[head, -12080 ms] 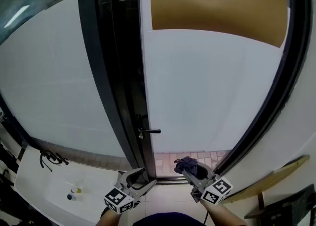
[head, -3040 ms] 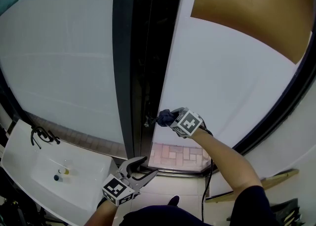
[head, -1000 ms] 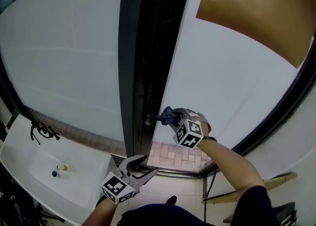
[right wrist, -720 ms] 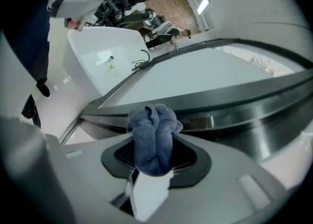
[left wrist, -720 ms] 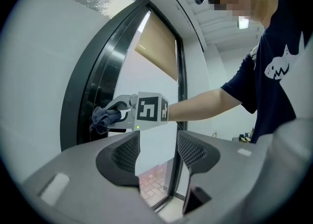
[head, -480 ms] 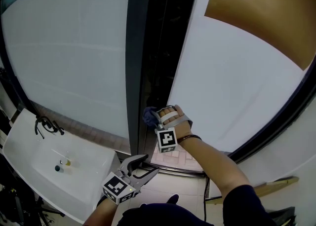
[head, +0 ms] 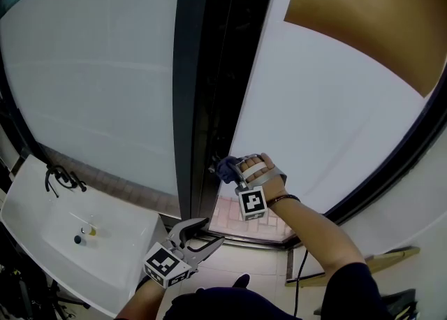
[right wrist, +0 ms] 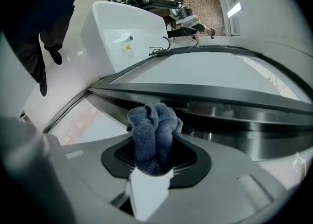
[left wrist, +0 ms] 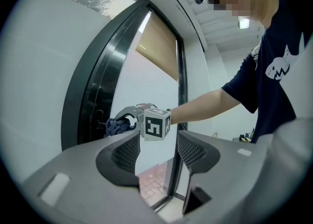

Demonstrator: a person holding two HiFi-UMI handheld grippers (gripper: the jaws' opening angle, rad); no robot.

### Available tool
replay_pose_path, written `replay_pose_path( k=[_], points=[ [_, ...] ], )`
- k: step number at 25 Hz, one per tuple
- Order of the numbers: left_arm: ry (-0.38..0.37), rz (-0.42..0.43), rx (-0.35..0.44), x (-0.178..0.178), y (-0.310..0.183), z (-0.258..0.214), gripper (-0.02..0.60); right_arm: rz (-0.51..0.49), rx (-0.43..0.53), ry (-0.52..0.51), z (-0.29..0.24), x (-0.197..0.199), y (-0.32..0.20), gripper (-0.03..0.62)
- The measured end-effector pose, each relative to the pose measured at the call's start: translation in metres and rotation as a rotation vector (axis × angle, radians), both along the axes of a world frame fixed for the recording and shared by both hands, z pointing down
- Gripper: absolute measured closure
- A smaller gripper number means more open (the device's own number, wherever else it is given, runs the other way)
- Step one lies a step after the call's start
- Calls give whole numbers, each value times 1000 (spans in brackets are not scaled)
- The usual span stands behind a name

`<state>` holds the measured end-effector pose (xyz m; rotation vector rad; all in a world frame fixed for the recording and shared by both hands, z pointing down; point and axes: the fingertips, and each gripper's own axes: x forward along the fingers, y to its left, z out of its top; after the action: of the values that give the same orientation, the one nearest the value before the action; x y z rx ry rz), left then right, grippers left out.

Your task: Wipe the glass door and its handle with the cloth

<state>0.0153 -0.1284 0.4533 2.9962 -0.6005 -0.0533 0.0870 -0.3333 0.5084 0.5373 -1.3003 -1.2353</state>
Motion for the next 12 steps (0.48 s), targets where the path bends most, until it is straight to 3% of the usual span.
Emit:
replay_pose_path(
  k=[5, 8, 10, 12],
  points=[
    [2, 22, 0, 7, 3, 3, 344, 70, -4, 2, 1, 40, 9, 444],
    [2, 31, 0, 9, 5, 4, 344, 133, -9, -51, 0, 58, 13, 444],
    [4, 28, -3, 8, 3, 4, 344, 192, -59, -205, 0, 65, 17, 444],
    [3, 20, -9, 6, 1, 5, 344, 284, -155, -471, 9, 69, 21, 444]
  ],
)
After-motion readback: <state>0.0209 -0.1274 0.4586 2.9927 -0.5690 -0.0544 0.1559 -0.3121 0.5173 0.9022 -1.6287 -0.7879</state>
